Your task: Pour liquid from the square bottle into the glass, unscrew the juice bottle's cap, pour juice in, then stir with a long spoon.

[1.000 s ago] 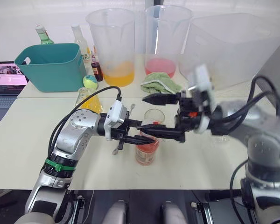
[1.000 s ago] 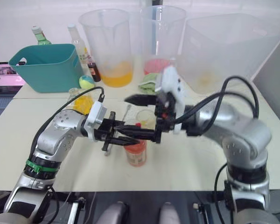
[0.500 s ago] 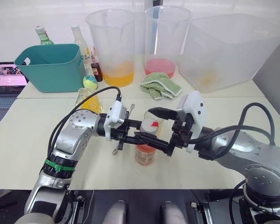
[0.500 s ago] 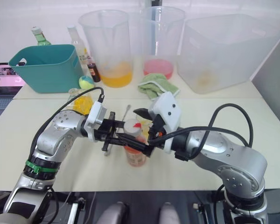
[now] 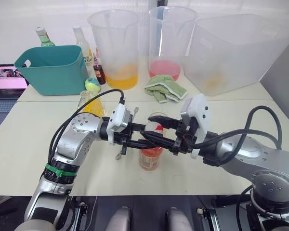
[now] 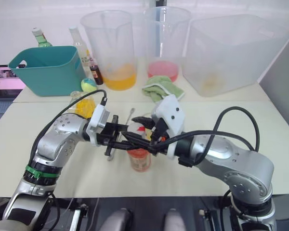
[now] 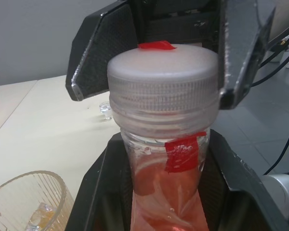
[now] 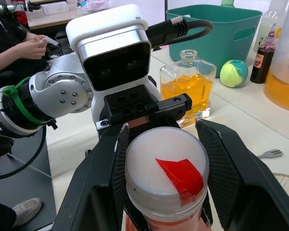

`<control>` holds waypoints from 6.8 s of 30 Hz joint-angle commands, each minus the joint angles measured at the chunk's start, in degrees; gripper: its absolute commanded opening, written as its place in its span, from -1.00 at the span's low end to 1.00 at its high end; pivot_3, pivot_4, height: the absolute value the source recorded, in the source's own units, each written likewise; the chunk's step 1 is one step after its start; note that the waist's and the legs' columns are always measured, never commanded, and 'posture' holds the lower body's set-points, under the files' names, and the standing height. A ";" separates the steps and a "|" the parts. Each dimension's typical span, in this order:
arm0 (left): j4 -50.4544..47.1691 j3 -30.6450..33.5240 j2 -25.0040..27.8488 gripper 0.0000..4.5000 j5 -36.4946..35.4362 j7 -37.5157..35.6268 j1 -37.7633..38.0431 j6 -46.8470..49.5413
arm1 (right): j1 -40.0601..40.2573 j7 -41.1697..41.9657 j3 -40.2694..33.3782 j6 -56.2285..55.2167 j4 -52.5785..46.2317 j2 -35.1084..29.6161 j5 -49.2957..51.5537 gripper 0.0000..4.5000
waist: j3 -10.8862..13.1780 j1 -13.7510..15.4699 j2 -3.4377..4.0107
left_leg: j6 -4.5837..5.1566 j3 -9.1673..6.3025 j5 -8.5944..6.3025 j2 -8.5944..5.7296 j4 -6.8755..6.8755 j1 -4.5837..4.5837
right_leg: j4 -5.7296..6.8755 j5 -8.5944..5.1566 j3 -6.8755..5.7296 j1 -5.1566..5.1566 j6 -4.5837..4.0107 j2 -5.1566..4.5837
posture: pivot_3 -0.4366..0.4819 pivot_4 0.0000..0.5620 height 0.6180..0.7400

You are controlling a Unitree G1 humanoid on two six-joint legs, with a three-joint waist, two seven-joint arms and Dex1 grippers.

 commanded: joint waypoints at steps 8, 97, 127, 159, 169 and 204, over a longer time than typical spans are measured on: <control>-1.66 -0.17 0.90 -0.42 0.33 0.16 0.58 0.45 | -1.06 22.89 2.13 -12.58 9.26 -5.48 -6.07 -0.24 | 0.00 -0.03 0.00 | 0.01 0.01 0.00 0.00 0.00 0.07 | -0.05 0.00 -0.02 0.11 0.01 0.01 | -0.05 -0.47 0.97; -8.05 1.17 4.12 -0.42 -1.50 2.41 4.67 2.76 | -26.30 78.56 27.12 -30.42 45.51 -3.37 -24.34 -0.25 | -0.04 -1.56 -0.02 | 0.05 0.08 -0.04 0.17 -0.21 0.37 | -0.12 -0.01 0.08 0.26 0.01 0.17 | -0.05 -0.47 0.97; -9.77 0.86 4.03 -0.42 -2.32 3.94 5.98 3.77 | -8.84 36.63 2.73 -14.46 13.59 -5.93 -10.60 0.98 | -0.05 -0.48 -0.01 | 0.00 0.04 -0.04 0.09 -0.19 -0.13 | 0.00 0.00 0.15 -0.36 -0.01 0.04 | -0.05 -0.47 0.97; -8.70 1.00 4.61 -0.42 -2.51 2.89 5.14 4.19 | -5.00 23.73 5.81 -12.09 7.64 -3.78 -7.28 -0.26 | -0.05 -1.27 -0.01 | 0.02 0.17 -0.03 0.08 -0.16 -0.05 | 0.00 0.00 0.20 -0.25 0.00 0.06 | -0.05 -0.47 0.97; -9.91 1.08 5.20 -0.42 -2.61 2.81 6.01 4.35 | -28.12 78.22 28.02 -30.22 47.60 -2.26 -21.60 -0.26 | -0.05 -1.96 0.00 | 0.10 0.17 -0.09 0.22 -0.24 0.43 | -0.11 -0.01 0.16 0.23 0.01 0.20 | -0.05 -0.47 0.97; -9.69 1.06 3.72 -0.42 -2.34 3.48 5.57 4.81 | -4.62 23.92 -0.46 -9.19 5.70 -3.14 -6.92 0.99 | -0.07 -0.94 -0.01 | -0.04 0.10 -0.07 0.08 -0.14 -0.20 | 0.13 0.01 0.26 -0.51 -0.01 0.04 | -0.05 -0.47 0.97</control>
